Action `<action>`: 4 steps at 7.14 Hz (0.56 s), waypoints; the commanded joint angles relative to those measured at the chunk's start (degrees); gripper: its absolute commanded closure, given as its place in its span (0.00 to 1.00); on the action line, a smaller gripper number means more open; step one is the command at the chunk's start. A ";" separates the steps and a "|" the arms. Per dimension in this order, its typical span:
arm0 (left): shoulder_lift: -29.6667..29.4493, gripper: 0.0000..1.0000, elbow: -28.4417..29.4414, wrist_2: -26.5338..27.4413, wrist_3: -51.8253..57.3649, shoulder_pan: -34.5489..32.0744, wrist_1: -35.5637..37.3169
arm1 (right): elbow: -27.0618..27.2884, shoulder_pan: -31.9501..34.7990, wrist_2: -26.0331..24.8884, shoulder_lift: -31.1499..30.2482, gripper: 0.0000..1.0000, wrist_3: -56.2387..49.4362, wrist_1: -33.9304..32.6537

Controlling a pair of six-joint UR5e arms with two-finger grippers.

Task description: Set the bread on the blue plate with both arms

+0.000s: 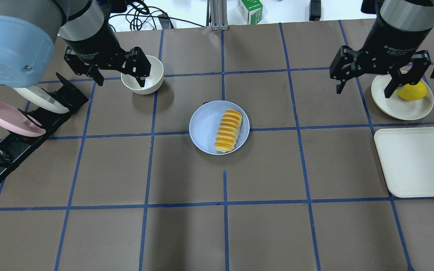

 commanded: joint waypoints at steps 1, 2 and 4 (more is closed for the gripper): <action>-0.09 0.00 0.00 -0.04 -0.09 -0.01 0.03 | 0.08 3.26 1.53 -0.10 0.00 0.11 -0.46; 0.00 0.00 0.00 -0.13 -0.17 -0.01 0.03 | 0.51 3.19 1.79 -0.27 0.00 0.02 -0.38; 0.35 0.00 0.09 -0.13 -0.61 0.08 -0.14 | 0.17 3.19 1.88 -0.28 0.00 0.02 -0.38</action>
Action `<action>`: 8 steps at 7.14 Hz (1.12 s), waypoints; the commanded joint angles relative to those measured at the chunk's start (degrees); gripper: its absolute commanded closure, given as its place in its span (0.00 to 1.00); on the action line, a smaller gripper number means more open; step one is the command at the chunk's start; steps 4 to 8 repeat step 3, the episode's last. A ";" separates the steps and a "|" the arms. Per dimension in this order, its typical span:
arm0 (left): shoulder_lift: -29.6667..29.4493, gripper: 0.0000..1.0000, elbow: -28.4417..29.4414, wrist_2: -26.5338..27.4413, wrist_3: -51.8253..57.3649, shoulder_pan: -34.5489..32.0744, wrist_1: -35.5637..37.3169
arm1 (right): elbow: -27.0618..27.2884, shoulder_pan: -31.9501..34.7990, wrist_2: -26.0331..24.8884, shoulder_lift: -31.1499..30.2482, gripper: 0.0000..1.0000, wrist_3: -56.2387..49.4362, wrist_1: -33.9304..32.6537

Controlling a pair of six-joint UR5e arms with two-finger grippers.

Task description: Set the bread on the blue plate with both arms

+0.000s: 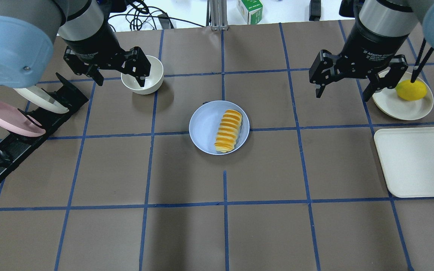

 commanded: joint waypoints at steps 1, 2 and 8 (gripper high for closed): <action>0.42 0.00 -0.01 -0.10 -0.87 0.07 -0.53 | -0.28 0.07 -0.31 -0.02 0.00 -0.01 0.03; 0.43 0.00 0.07 -0.10 -0.96 0.07 -0.53 | -0.46 0.07 -0.40 -0.11 0.00 -0.53 -0.06; 0.43 0.00 0.07 -0.10 -0.96 0.07 -0.53 | -0.46 0.07 -0.31 -0.03 0.00 -0.62 -0.06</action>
